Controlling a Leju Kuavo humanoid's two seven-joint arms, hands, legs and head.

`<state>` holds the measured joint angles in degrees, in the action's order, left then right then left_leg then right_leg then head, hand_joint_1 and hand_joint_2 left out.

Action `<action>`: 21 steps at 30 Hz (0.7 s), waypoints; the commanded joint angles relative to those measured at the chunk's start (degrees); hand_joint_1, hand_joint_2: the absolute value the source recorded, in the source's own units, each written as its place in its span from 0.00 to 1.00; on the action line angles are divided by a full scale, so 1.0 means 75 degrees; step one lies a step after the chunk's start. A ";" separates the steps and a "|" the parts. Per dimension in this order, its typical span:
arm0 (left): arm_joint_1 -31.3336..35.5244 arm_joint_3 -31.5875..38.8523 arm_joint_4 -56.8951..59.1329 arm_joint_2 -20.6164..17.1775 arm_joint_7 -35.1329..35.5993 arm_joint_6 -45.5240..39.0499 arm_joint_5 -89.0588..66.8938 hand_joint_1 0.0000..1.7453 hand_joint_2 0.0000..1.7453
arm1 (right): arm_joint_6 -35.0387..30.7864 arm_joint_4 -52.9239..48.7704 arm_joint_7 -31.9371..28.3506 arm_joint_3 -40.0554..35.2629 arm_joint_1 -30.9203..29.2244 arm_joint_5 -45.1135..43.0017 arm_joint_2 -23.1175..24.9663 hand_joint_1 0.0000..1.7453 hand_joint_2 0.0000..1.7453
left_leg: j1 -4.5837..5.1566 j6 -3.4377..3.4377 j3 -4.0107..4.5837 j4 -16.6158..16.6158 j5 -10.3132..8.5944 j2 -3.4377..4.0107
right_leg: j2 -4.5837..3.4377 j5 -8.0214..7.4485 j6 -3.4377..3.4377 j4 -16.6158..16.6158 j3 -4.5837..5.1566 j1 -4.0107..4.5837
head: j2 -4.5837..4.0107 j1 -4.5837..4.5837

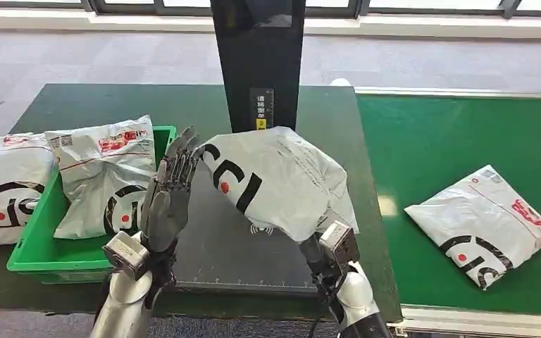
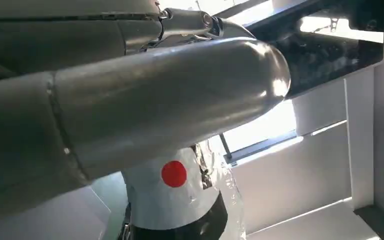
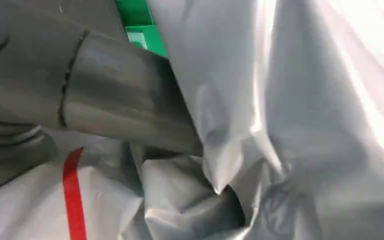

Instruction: Moved the parcel from conveyor to table for the left to box.

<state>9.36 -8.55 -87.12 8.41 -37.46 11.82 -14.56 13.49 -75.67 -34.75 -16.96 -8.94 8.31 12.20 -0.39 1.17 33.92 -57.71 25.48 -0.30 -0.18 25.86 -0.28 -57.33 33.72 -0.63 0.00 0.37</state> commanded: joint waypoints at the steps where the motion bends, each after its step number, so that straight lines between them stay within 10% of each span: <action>1: 0.0295 0.0090 0.0421 -0.0050 0.0046 0.0067 -0.0054 0.00 0.00 | -0.0037 0.0417 0.0069 -0.0318 -0.0199 0.0012 -0.0345 0.00 0.00 | -0.0003 -0.0006 -0.0019 0.0014 -0.0002 -0.0002 | 0.0008 -0.0003 0.0001 0.0019 -0.0023 0.0004 | 0.0000 0.0000; 21: -0.0242 0.0019 0.0216 -0.0233 0.0007 -0.0072 -0.0084 0.00 0.00 | -0.1472 0.2743 0.1432 -0.0466 -0.1150 0.1789 -0.0161 0.00 0.00 | -0.0001 -0.0004 -0.0020 0.0014 0.0000 0.0016 | -0.0011 -0.0005 0.0002 0.0015 -0.0020 0.0002 | 0.0000 0.0000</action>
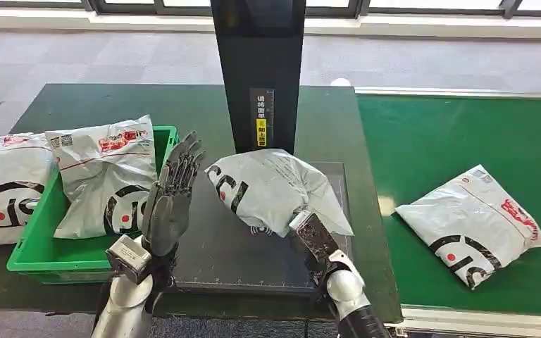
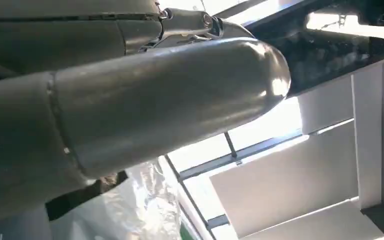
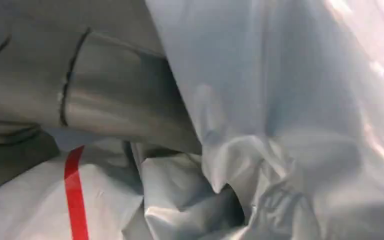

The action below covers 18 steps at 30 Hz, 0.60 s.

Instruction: Moved the parcel from conveyor to table for the left to box.

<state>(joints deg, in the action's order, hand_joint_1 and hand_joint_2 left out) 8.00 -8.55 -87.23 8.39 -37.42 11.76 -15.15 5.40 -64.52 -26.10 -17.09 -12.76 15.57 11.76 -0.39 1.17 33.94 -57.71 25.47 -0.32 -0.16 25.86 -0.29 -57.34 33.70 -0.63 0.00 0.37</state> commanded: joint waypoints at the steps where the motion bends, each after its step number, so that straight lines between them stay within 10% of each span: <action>1: -0.0098 0.0023 0.0195 -0.0233 -0.0004 -0.0060 -0.0003 0.00 0.00 | -0.0297 0.1498 0.0235 -0.0385 -0.0749 0.0779 -0.0021 0.00 0.00 | 0.0000 -0.0004 -0.0032 0.0021 0.0001 0.0027 | -0.0021 -0.0007 0.0003 0.0022 -0.0025 0.0002 | 0.0000 0.0000; 4: 0.0091 -0.0005 0.0405 -0.0204 0.0003 -0.0021 -0.0004 0.00 0.00 | 0.1114 0.1975 -0.0473 -0.0612 -0.0939 0.0320 0.0028 0.00 0.00 | -0.0001 -0.0003 -0.0024 0.0015 0.0001 0.0029 | -0.0024 -0.0008 0.0003 0.0014 -0.0016 0.0002 | 0.0000 0.0000; 8: -0.0037 0.0046 0.0261 -0.0168 -0.0024 -0.0145 -0.0024 0.00 0.00 | -0.0217 0.2012 -0.0220 -0.0528 -0.1108 0.0941 0.0204 0.00 0.00 | -0.0001 -0.0002 -0.0016 0.0010 -0.0001 0.0017 | -0.0012 -0.0005 0.0003 0.0009 -0.0010 0.0004 | 0.0000 0.0000; 9: -0.0076 0.0049 0.0185 -0.0175 -0.0025 -0.0128 -0.0018 0.00 0.00 | 0.0979 0.1958 -0.0435 -0.0482 -0.1181 0.0259 0.0187 0.00 0.00 | -0.0001 -0.0002 -0.0024 0.0016 -0.0001 0.0026 | -0.0019 -0.0007 0.0004 0.0015 -0.0015 0.0004 | 0.0000 0.0000; 10: -0.0198 0.0084 0.0061 -0.0181 0.0000 -0.0171 -0.0036 0.00 0.00 | -0.0606 0.1711 -0.0086 -0.0583 -0.1129 0.1309 0.0195 0.00 0.00 | -0.0003 -0.0003 -0.0027 0.0020 -0.0003 0.0027 | -0.0019 -0.0010 0.0004 0.0021 -0.0020 0.0006 | 0.0000 0.0000; 18: 0.0074 0.0080 0.0355 -0.0130 -0.0021 -0.0113 -0.0041 0.00 0.00 | 0.1083 0.1139 -0.0621 -0.0800 -0.0924 0.0229 0.0049 0.00 0.00 | 0.0001 0.0001 -0.0007 0.0006 -0.0005 -0.0004 | 0.0007 0.0000 0.0002 0.0002 -0.0007 0.0000 | 0.0000 0.0000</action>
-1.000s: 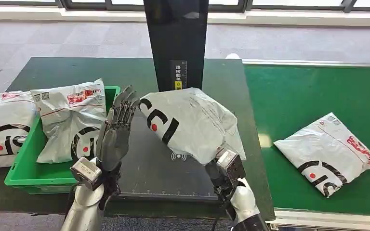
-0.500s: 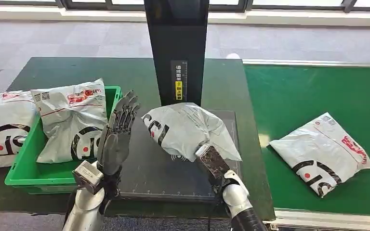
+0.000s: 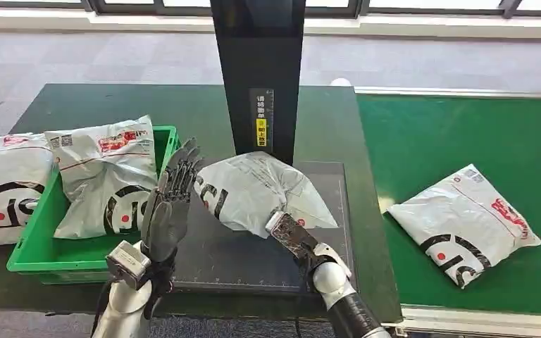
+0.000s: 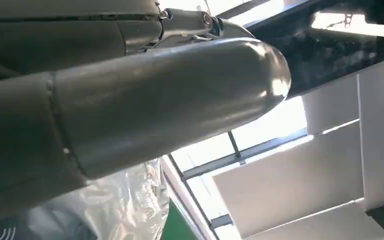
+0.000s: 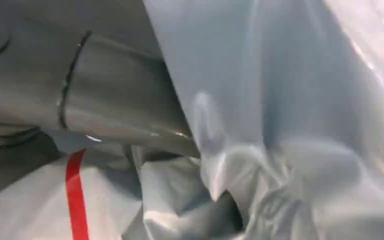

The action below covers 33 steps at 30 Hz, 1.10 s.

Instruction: Moved the parcel from conveyor to table for the left to box.

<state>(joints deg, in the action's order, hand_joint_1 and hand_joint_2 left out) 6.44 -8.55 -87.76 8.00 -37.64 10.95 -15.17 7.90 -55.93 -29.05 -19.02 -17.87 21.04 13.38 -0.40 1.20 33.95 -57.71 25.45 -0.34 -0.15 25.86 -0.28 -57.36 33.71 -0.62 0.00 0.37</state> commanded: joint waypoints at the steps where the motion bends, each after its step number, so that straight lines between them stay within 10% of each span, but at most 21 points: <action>1: 0.0302 0.0077 0.0455 -0.0076 0.0009 -0.0003 -0.0037 0.00 0.00 | 0.0761 0.0016 -0.0243 -0.0540 -0.0243 -0.0507 -0.0178 0.00 0.00 | 0.0000 -0.0004 -0.0017 0.0013 -0.0001 0.0002 | 0.0004 -0.0001 0.0003 0.0013 -0.0017 0.0001 | 0.0000 0.0000; 11: 0.0302 0.0077 0.0455 -0.0076 0.0009 -0.0003 -0.0037 0.00 0.00 | 0.0761 0.0016 -0.0243 -0.0540 -0.0243 -0.0507 -0.0178 0.00 0.00 | 0.0001 -0.0005 -0.0015 0.0012 -0.0003 0.0003 | 0.0004 -0.0003 0.0002 0.0014 -0.0014 0.0001 | 0.0000 0.0000; 16: -0.0150 0.0169 0.0021 -0.0118 -0.0058 -0.0078 -0.0013 0.00 0.00 | -0.1292 -0.0810 0.0043 -0.0387 0.0042 0.0432 -0.0284 0.00 0.00 | 0.0001 -0.0004 -0.0014 0.0008 0.0003 0.0012 | -0.0006 -0.0001 0.0002 0.0010 -0.0011 0.0000 | 0.0000 0.0000; 29: 0.0115 0.0247 -0.0107 0.0016 0.0113 -0.0061 -0.0121 0.00 0.00 | -0.0631 -0.1285 -0.0058 0.0250 0.0231 -0.0311 -0.0343 0.00 0.00 | 0.0000 -0.0005 -0.0003 0.0003 -0.0003 -0.0002 | 0.0007 -0.0002 0.0001 0.0008 -0.0002 0.0002 | 0.0000 0.0000; 33: 0.0034 0.0208 -0.0191 0.0031 0.0163 -0.0006 -0.0166 0.00 0.00 | -0.2742 -0.2093 0.0717 0.0327 0.0737 0.1607 -0.0404 0.00 0.00 | -0.0001 -0.0007 -0.0011 0.0010 -0.0005 -0.0011 | 0.0019 -0.0001 0.0002 0.0017 -0.0013 0.0004 | 0.0000 0.0000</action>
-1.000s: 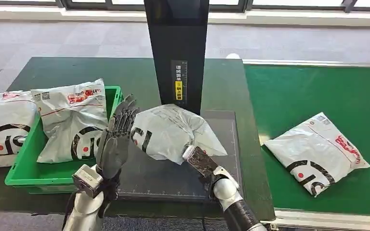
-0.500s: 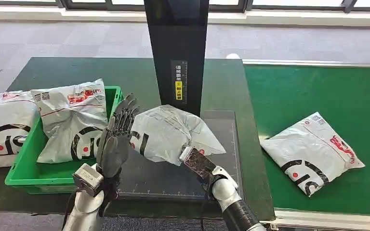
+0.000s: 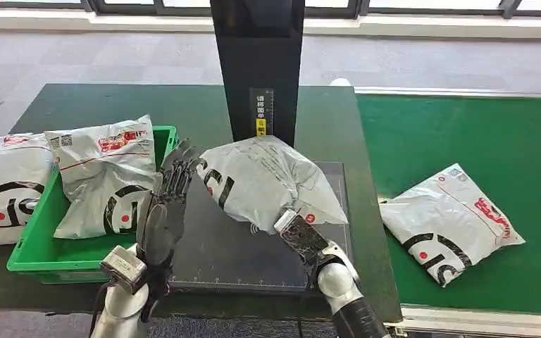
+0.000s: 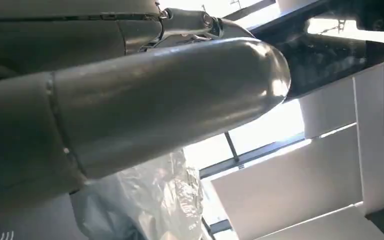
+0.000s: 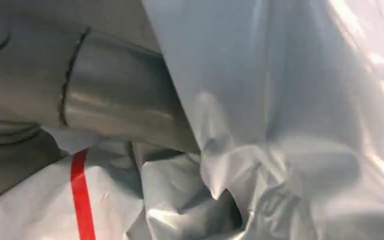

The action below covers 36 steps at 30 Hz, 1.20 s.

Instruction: Moved the parcel from conveyor to table for the left to box.

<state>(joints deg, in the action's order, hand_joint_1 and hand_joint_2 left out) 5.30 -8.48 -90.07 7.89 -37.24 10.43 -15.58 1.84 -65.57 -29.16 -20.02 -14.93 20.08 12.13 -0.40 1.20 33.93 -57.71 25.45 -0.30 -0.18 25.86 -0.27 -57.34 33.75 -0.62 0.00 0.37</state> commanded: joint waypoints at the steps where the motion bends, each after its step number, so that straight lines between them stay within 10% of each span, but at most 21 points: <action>1: 0.0162 0.0182 0.0110 0.0042 0.0121 0.0079 -0.0107 0.00 0.00 | -0.3045 -0.0854 0.1410 0.0451 0.0433 0.3067 -0.0261 0.00 0.00 | 0.0001 -0.0005 -0.0004 0.0007 -0.0003 -0.0018 | 0.0024 0.0003 0.0000 0.0007 -0.0011 0.0000 | 0.0000 0.0000; 6: -0.0003 0.0058 0.0185 -0.0004 0.0032 0.0053 -0.0073 0.00 0.00 | -0.3810 -0.1393 0.2695 0.0258 0.0662 0.5654 -0.0433 0.00 0.00 | -0.0001 -0.0008 -0.0024 0.0019 0.0002 -0.0010 | 0.0018 0.0003 0.0000 0.0025 -0.0033 0.0003 | 0.0000 0.0000; 36: -0.0051 0.0044 0.0161 -0.0008 0.0009 0.0043 -0.0073 0.00 0.00 | -0.3755 -0.1497 0.2774 0.0230 0.0671 0.5708 -0.0427 0.00 0.00 | 0.0002 -0.0008 -0.0010 0.0008 0.0003 -0.0001 | 0.0003 0.0000 0.0000 0.0011 -0.0013 0.0000 | 0.0000 0.0000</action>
<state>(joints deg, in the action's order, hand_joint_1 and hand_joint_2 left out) 4.14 -8.46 -90.71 7.91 -37.40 10.58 -16.15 -26.34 -77.29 -8.35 -18.88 -8.96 62.90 10.36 -0.39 1.18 33.94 -57.71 25.48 -0.29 -0.19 25.86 -0.27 -57.33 33.75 -0.63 0.00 0.37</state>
